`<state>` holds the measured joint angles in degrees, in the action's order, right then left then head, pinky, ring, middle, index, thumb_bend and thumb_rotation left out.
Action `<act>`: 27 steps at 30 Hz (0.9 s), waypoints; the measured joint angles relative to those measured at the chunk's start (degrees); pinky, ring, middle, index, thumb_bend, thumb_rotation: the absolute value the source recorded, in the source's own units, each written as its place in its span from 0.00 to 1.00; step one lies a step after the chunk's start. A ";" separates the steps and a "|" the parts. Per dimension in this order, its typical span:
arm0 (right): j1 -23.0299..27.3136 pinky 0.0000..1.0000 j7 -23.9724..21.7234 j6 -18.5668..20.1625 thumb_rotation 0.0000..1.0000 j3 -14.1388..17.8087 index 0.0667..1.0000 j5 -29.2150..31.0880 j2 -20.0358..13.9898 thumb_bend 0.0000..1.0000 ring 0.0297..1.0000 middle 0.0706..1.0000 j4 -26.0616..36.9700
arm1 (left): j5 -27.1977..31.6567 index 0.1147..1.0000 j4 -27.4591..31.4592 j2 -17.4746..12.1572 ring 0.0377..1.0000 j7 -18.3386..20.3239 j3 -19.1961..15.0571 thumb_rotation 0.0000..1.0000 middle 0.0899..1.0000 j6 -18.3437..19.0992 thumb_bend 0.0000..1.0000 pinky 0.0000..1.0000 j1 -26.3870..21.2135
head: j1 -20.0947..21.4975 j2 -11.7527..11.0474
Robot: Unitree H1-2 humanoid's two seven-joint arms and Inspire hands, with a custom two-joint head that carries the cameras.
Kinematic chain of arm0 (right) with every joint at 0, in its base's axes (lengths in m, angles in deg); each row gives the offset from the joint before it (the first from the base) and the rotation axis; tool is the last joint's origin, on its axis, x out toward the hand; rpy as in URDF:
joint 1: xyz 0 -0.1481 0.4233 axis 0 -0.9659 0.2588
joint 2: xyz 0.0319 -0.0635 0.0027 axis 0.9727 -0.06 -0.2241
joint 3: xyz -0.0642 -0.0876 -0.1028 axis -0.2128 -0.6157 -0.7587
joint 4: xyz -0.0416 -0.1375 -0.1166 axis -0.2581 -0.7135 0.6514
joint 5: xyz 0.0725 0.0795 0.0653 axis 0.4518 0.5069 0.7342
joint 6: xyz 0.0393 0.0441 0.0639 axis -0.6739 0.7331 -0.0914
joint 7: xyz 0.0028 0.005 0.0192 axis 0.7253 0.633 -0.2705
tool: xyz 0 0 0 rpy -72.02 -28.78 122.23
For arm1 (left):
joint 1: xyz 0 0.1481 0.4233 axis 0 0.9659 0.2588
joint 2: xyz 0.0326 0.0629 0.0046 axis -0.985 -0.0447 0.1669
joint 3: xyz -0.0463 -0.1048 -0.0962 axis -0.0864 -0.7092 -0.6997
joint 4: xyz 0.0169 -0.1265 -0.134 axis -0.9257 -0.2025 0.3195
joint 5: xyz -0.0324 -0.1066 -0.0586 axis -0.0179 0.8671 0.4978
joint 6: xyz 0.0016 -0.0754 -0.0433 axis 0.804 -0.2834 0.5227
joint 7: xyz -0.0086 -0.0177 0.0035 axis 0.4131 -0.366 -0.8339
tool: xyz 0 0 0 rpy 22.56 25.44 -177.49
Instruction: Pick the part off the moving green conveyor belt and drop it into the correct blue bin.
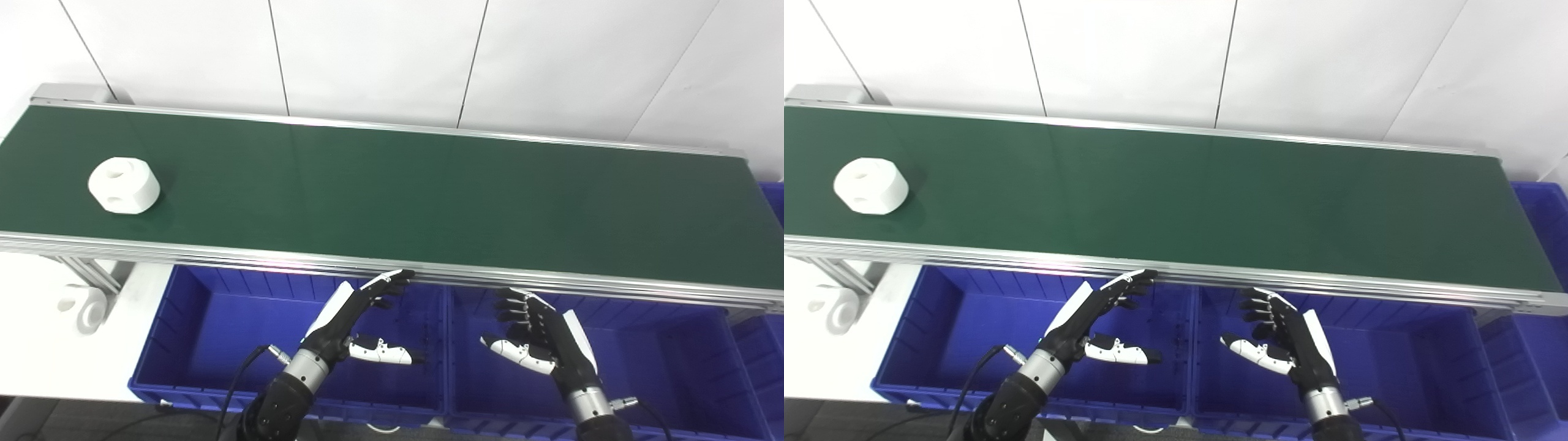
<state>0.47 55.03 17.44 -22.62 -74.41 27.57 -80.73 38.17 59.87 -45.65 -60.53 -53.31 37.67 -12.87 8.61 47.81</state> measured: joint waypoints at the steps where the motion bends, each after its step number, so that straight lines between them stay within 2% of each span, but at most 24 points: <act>1: 0.00 0.61 -0.01 0.00 0.31 0.00 0.74 0.01 -0.01 0.60 0.68 0.70 0.01 | 0.00 0.85 0.00 0.00 0.83 0.00 0.00 0.30 0.86 0.00 0.75 0.75 0.00 | 0.00 0.00; 11: -0.03 0.61 -0.03 0.00 0.30 -0.01 0.74 0.02 -0.03 0.60 0.68 0.70 0.17 | 0.02 0.84 0.01 0.01 0.83 0.00 -0.02 0.28 0.85 0.00 0.74 0.75 0.00 | 0.09 0.00; 20: -0.03 0.61 -0.03 0.00 0.30 -0.01 0.74 0.19 -0.02 0.60 0.67 0.70 0.16 | 0.00 0.85 0.01 0.01 0.84 0.00 0.00 0.29 0.85 0.00 0.75 0.75 0.00 | 0.09 0.00; 27: -0.04 0.62 -0.02 0.00 0.32 -0.12 0.75 -0.10 0.04 0.60 0.68 0.71 0.01 | 0.02 0.85 -0.31 -0.02 0.83 -0.01 -0.05 0.29 0.85 -0.10 0.75 0.75 0.00 | -1.23 -1.41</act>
<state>0.43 55.01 17.44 -22.74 -74.51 27.61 -80.71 38.19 59.56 -45.68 -60.54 -53.36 37.57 -12.87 7.38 46.41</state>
